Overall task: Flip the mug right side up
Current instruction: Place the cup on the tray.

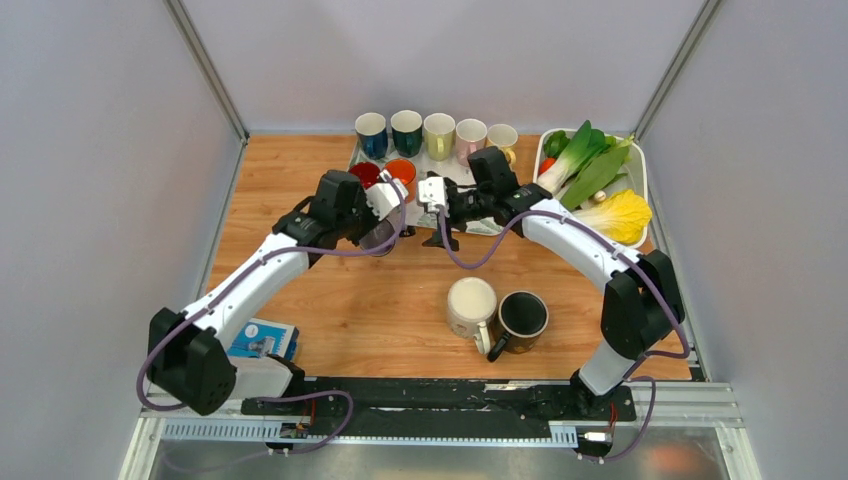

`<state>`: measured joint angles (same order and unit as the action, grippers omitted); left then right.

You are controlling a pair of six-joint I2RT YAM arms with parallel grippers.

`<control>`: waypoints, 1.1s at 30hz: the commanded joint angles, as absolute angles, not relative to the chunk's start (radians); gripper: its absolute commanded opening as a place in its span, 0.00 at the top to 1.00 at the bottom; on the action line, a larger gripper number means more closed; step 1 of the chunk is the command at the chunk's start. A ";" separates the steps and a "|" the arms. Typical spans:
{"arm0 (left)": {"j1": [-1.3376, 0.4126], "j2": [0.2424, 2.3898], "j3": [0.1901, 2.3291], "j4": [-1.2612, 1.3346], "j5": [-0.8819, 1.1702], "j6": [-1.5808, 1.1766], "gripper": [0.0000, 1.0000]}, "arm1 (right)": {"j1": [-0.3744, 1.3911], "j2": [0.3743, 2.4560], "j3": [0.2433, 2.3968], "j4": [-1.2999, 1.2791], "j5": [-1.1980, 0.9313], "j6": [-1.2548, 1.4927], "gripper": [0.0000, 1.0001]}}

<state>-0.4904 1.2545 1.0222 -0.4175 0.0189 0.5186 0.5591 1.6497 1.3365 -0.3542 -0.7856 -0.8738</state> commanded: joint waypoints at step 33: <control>-0.493 1.444 1.320 -0.568 0.113 0.235 0.52 | 0.757 1.785 1.397 -0.348 -0.371 -1.109 1.00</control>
<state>-0.4892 1.4612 1.2396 -0.6476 0.0734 0.2932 0.7559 1.8000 1.3968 -0.4259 -0.3729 -1.1538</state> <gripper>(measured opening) 0.283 0.208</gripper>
